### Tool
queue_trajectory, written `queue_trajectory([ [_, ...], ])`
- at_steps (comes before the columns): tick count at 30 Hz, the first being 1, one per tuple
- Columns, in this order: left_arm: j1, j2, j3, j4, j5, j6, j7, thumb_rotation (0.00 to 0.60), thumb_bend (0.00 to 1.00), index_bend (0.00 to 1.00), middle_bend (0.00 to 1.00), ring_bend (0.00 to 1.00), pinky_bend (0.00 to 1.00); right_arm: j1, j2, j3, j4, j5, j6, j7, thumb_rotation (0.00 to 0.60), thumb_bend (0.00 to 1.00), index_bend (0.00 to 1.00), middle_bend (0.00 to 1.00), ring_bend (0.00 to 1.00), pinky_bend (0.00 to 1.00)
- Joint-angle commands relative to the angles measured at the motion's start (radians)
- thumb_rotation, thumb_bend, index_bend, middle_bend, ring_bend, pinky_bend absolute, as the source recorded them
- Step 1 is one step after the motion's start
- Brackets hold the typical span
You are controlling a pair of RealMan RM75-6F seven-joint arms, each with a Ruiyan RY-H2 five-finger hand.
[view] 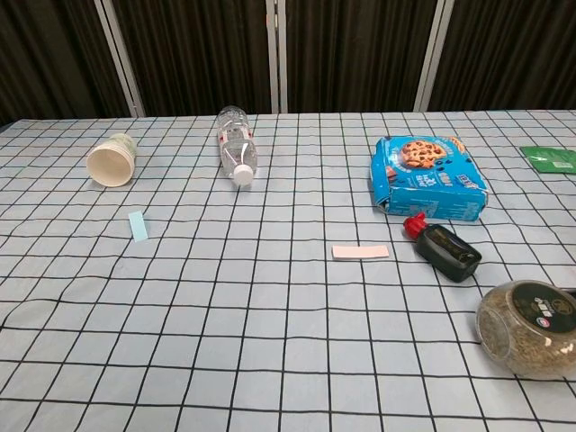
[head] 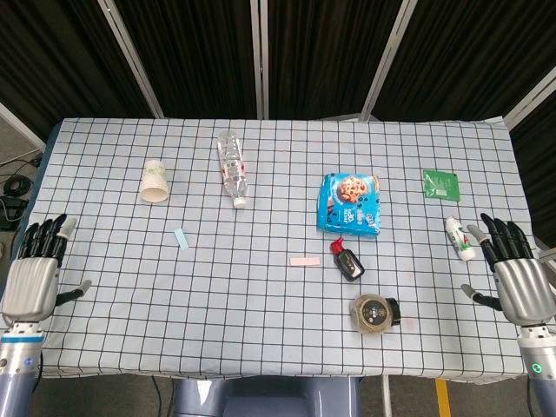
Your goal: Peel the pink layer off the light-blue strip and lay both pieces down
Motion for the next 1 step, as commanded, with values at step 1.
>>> queue_trajectory([
  [1, 0.041, 0.016, 0.012, 0.006, 0.032, 0.017, -0.028, 0.600, 0.00, 0.00, 0.00, 0.00, 0.00, -0.039, 0.016, -0.002, -0.024, -0.009, 0.033, -0.041, 0.600, 0.00, 0.12, 0.00, 0.00, 0.00],
])
